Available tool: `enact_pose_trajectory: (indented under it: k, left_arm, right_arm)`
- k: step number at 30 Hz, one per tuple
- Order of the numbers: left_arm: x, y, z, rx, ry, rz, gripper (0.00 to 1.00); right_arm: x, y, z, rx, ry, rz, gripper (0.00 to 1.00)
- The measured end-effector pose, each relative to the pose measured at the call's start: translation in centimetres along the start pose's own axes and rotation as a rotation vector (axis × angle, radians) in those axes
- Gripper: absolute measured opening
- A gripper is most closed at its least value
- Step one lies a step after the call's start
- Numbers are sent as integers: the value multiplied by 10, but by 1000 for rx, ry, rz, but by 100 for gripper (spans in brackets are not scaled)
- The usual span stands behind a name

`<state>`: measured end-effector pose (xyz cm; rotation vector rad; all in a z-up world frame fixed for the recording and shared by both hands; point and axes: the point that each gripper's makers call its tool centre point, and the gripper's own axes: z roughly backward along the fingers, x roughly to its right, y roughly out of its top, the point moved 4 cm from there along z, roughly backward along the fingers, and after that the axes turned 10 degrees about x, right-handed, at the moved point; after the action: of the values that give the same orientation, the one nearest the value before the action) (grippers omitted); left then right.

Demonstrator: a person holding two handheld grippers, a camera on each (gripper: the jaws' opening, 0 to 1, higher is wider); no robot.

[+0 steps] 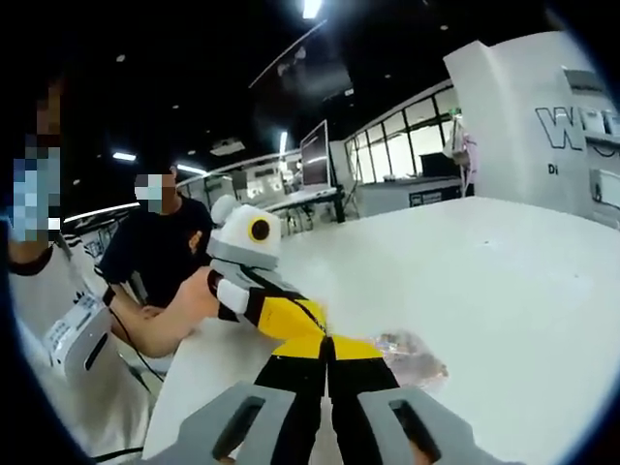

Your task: Open the resealable bag by pulling the two sides of the seal apart until the entire bag opening is separated and visibly accessible.

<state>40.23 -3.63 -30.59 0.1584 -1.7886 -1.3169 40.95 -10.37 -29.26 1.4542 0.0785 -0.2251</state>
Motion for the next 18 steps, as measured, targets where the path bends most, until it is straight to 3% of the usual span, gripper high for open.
enact_pose_trajectory:
  k: [18]
  left_arm:
    - [2, -1, 1, -27, 2, -69, 0]
  right_arm:
    - [1, 0, 1, -8, -5, 11, 0]
